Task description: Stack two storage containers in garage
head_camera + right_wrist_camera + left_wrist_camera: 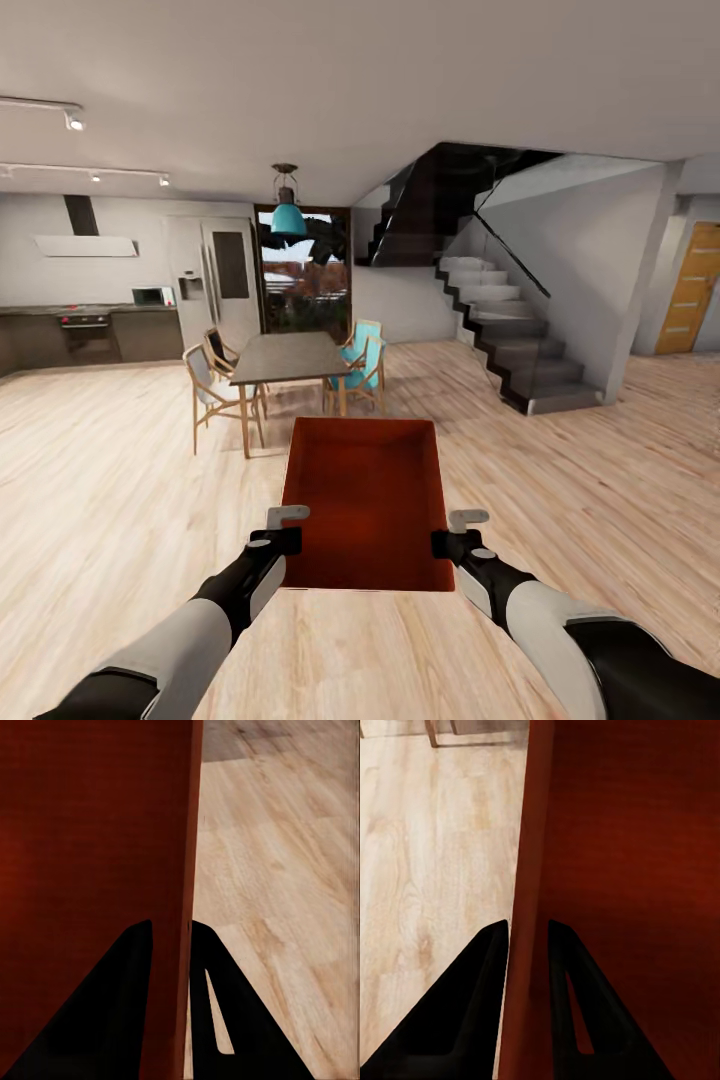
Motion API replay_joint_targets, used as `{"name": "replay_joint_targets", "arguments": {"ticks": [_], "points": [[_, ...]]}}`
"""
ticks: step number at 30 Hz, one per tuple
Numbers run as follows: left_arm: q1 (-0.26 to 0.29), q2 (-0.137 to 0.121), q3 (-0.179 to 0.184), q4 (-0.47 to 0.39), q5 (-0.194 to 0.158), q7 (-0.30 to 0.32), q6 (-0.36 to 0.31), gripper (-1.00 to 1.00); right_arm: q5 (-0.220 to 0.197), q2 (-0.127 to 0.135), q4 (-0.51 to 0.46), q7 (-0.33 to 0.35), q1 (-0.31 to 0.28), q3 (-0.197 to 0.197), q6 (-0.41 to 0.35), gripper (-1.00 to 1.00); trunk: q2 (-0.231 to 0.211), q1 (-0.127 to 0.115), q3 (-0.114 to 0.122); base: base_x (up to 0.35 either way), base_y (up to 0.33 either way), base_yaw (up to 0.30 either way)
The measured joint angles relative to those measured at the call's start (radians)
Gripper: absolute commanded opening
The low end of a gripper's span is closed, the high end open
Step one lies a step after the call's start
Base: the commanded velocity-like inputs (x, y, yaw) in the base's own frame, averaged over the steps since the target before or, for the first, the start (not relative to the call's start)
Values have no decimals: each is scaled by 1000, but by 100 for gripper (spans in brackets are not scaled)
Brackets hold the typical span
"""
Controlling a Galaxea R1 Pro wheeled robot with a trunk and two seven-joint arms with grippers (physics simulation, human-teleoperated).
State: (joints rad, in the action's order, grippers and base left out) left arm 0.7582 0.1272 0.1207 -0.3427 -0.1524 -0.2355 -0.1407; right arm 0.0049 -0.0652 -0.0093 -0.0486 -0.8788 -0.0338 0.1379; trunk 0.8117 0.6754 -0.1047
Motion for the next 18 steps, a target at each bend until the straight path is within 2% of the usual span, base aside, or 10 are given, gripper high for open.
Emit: {"name": "replay_joint_targets", "arguments": {"ticks": [18], "points": [[0, 1, -2, 0, 2, 0, 0, -100, 1, 1, 0, 1, 0, 1, -1, -100, 0, 0, 0, 322, 0, -246]]}}
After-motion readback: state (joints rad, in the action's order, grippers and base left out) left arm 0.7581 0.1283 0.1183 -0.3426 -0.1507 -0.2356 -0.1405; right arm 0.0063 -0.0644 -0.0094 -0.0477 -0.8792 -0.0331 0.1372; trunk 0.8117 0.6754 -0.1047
